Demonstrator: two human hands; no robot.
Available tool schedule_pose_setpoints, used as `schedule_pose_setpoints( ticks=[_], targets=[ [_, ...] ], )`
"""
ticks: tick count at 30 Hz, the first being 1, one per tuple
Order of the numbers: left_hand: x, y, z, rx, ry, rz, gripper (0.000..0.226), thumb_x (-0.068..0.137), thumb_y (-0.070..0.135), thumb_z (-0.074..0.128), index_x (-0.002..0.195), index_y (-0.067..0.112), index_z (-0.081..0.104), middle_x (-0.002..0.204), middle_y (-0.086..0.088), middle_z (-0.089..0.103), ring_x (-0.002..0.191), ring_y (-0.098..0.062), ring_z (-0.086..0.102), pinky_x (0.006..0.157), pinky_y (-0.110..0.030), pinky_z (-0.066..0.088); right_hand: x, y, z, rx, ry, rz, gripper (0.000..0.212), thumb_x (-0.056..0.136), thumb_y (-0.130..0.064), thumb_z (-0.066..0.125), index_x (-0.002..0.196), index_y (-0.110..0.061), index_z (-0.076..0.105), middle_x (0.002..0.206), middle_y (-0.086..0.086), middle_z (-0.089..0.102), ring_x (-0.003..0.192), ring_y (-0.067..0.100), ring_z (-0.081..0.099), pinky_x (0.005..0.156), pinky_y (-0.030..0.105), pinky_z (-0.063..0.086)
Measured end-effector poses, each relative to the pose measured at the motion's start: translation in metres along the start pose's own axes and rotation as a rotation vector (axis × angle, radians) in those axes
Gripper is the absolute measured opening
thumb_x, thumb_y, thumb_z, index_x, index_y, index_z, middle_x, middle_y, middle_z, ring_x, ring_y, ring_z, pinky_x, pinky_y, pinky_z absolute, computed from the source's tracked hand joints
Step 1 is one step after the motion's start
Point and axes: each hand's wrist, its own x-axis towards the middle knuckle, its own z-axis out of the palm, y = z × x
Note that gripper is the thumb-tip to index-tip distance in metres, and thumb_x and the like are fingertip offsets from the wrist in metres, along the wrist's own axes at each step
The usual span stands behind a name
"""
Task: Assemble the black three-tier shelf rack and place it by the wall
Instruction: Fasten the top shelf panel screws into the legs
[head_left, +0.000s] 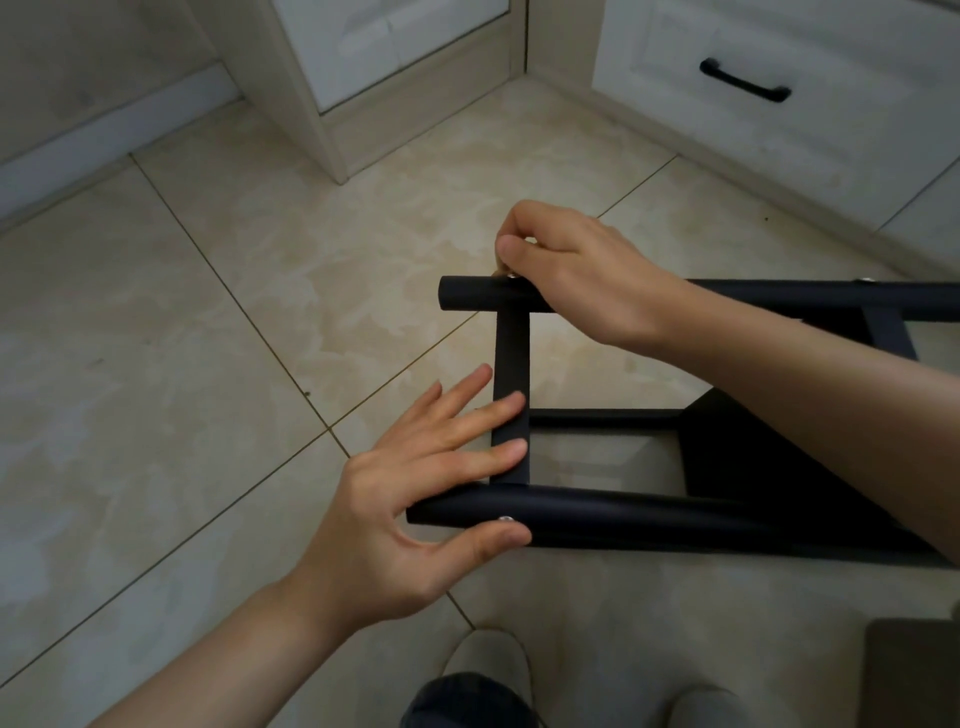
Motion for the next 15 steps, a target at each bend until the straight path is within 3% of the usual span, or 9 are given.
schedule_pose_setpoints(
  ticks=[6,11,15],
  targets=[
    [0.0016,-0.0027,-0.0001,0.027,-0.015,0.068,0.045,0.085,0.027,0.076,0.121,0.002,0.065,0.134,-0.012,0.063,0.14,-0.029,0.049,0.119,-0.051,0.034,-0.0016,-0.0005,0.0032,-0.032,0.025,-0.014,0.024,0.103,-0.033,0.037,0.1,-0.024,0.058,0.1,-0.003,0.066,0.095,0.023,0.059,0.09,0.045,0.046],
    [0.0009,-0.0033,0.0018,-0.016,0.003,0.086,0.042,0.083,0.023,0.077,0.118,0.002,0.065,0.129,-0.009,0.065,0.135,-0.025,0.055,0.117,-0.049,0.037,0.0001,0.0012,0.0074,-0.089,0.042,-0.01,0.023,0.104,-0.035,0.037,0.101,-0.026,0.058,0.089,-0.009,0.063,0.088,0.018,0.058,0.071,0.035,0.038],
    [-0.0012,-0.0048,0.0039,-0.022,0.034,0.082,0.041,0.083,0.024,0.077,0.117,0.004,0.066,0.128,-0.008,0.066,0.132,-0.024,0.058,0.116,-0.048,0.039,-0.0039,-0.0018,0.0041,0.146,0.085,-0.007,0.022,0.104,-0.028,0.041,0.102,-0.018,0.06,0.102,-0.009,0.07,0.096,0.009,0.063,0.087,0.034,0.05]
  ],
)
